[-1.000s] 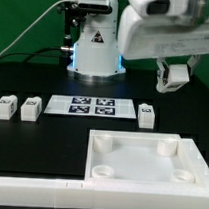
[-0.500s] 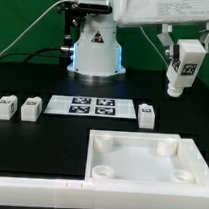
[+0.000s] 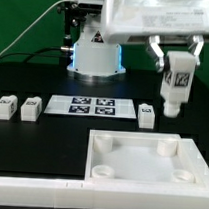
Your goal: Assemble one leg
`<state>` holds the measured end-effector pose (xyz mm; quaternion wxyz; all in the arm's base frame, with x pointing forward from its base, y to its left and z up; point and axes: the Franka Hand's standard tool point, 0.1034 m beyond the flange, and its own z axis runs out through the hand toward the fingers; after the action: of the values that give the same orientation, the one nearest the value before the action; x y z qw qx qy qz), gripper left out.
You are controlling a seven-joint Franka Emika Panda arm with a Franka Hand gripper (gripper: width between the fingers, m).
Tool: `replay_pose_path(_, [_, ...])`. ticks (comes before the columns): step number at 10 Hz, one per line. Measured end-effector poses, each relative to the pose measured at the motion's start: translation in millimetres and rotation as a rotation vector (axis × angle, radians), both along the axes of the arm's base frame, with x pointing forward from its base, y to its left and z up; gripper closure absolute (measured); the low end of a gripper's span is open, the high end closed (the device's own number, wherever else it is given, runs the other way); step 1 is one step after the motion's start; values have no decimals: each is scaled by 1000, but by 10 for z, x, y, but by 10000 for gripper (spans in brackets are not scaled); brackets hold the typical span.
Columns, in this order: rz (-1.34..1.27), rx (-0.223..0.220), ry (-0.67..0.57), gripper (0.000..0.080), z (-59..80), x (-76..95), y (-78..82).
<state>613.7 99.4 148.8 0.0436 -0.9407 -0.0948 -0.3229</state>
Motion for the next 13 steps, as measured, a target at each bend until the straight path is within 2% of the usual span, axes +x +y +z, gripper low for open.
replay_pose_path(1, [0,5,-12,505,-65,194,-2])
replay_pose_path(3, [-4,0,-10,505,-110,285,-85])
replay_pose_path(7, [0,-1,-8,505,-133,274,-69])
replay_pose_path(9, [17,10,1,505,-362,198,111])
replay_pose_path(13, [21,11,27,505,-543,165,137])
